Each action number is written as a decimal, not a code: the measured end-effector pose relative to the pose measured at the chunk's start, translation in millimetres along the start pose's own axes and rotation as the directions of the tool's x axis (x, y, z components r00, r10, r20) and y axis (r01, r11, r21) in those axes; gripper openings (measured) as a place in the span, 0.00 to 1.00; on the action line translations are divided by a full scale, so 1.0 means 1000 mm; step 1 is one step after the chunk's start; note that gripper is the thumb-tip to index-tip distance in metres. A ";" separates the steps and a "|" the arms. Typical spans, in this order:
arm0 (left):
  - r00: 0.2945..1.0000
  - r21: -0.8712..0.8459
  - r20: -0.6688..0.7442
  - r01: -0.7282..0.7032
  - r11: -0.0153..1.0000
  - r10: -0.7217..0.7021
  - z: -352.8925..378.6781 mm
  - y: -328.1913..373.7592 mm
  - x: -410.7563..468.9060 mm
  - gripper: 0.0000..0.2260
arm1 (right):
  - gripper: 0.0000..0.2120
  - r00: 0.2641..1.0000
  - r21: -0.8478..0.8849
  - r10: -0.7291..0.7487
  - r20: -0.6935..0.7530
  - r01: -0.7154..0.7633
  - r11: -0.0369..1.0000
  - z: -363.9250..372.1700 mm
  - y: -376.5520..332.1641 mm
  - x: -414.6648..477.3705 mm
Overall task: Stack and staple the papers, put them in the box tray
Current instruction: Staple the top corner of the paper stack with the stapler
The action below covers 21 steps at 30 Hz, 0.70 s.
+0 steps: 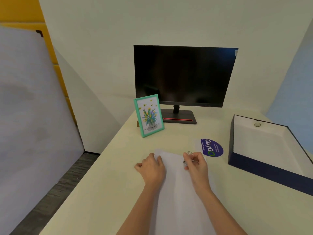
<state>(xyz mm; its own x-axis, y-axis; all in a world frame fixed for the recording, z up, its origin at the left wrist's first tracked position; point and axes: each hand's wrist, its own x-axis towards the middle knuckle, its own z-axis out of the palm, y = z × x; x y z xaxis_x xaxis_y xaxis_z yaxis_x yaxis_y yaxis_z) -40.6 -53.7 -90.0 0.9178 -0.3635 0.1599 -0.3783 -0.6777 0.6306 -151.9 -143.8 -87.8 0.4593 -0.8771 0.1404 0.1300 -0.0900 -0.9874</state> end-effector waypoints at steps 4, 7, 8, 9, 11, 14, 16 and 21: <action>0.999 0.038 0.010 -0.032 0.999 0.032 0.000 -0.001 0.001 0.09 | 0.14 0.999 0.078 0.032 0.003 -0.032 0.996 0.003 -0.004 0.001; 0.999 0.055 0.005 -0.045 0.997 0.044 0.001 -0.001 0.000 0.09 | 0.20 0.986 0.093 0.166 0.030 -0.169 0.981 0.003 -0.014 0.008; 0.999 0.057 0.002 -0.047 0.997 0.047 0.002 -0.002 0.000 0.09 | 0.19 0.975 0.080 0.218 0.049 -0.221 0.972 0.004 -0.017 0.014; 0.999 0.059 -0.002 -0.049 0.997 0.049 0.003 -0.002 0.001 0.09 | 0.16 0.961 0.066 0.268 0.070 -0.273 0.960 0.006 -0.022 0.022; 0.999 0.069 -0.001 -0.052 0.996 0.052 0.004 -0.002 0.001 0.10 | 0.13 0.929 0.034 0.334 0.161 -0.344 0.938 0.011 -0.030 0.042; 0.998 0.082 0.001 -0.057 0.995 0.057 0.005 -0.003 0.002 0.12 | 0.13 0.857 -0.064 0.365 0.364 -0.368 0.928 0.022 -0.034 0.070; 0.998 0.075 -0.005 -0.056 0.996 0.057 0.005 -0.003 0.002 0.12 | 0.16 0.784 -0.201 0.389 0.483 -0.333 0.921 0.029 -0.036 0.079; 0.999 0.066 0.001 -0.052 0.996 0.052 0.004 -0.002 0.001 0.09 | 0.21 0.653 -0.420 0.471 0.594 -0.248 0.873 0.035 -0.040 0.097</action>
<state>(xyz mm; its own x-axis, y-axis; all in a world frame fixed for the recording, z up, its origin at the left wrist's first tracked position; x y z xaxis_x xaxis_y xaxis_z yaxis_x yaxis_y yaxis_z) -38.9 -55.3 -94.4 0.8969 -0.3984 0.1918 -0.4323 -0.6990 0.5697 -82.0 -208.5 -32.3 0.8826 -0.3346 -0.3302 -0.3695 -0.0595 -0.9273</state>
